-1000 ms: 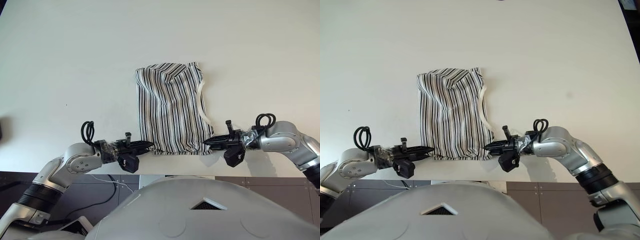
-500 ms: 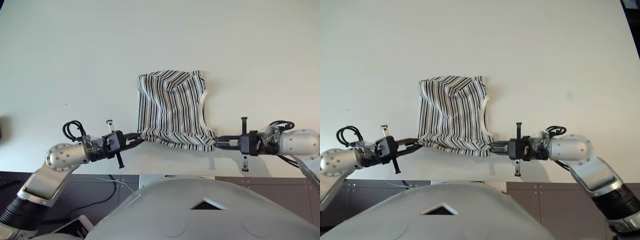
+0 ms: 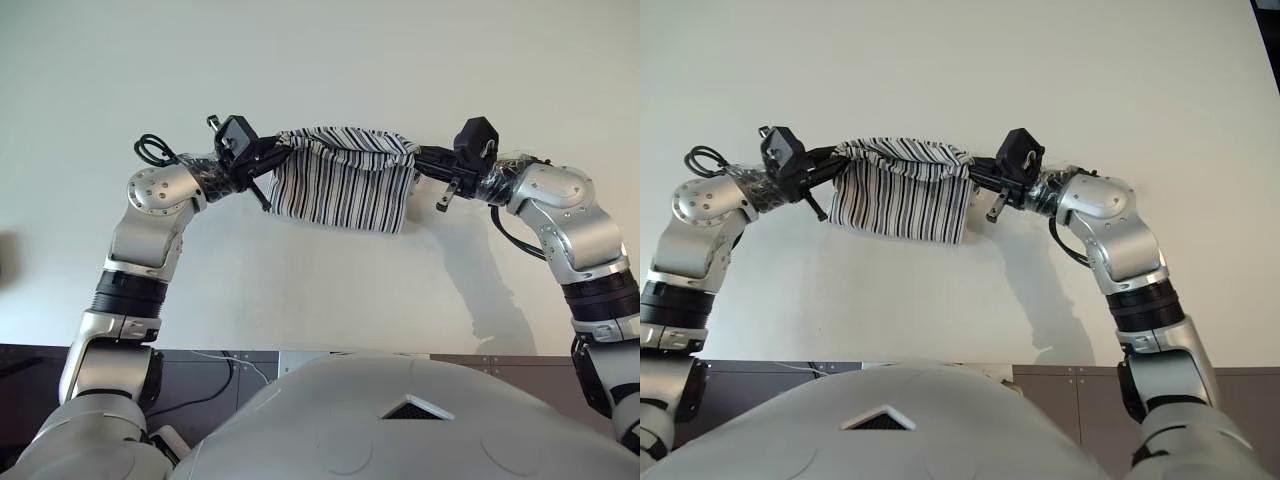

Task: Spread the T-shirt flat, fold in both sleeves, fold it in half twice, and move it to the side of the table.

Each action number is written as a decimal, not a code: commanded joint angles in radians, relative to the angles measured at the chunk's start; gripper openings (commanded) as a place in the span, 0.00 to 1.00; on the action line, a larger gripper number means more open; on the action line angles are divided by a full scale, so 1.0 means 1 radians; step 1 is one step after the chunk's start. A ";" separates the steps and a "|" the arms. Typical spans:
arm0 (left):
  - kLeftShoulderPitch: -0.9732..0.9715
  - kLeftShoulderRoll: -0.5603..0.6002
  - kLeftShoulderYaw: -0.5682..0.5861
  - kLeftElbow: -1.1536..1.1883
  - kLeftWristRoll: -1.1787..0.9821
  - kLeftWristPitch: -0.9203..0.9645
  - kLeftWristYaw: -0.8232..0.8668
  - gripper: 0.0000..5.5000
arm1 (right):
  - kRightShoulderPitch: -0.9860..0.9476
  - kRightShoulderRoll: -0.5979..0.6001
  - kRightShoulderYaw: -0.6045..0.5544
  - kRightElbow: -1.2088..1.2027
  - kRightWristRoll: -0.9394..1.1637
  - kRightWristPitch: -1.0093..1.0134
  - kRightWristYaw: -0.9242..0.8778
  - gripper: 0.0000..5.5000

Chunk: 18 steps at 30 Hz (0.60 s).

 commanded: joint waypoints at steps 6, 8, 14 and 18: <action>-0.143 -0.086 0.064 0.300 0.163 -0.132 0.141 0.25 | -0.124 0.152 -0.044 0.200 -0.184 -0.100 -0.158 0.23; -0.158 -0.091 0.079 0.308 0.179 -0.124 0.162 0.25 | -0.131 0.211 -0.084 0.120 -0.164 -0.021 -0.235 0.30; -0.178 -0.140 0.171 0.355 0.159 -0.090 0.269 0.25 | -0.182 0.364 0.097 -0.126 -0.235 0.162 -0.278 0.30; -0.217 -0.193 0.274 0.418 0.153 -0.061 0.461 0.25 | -0.301 0.554 0.300 0.231 -0.428 0.154 -0.383 0.30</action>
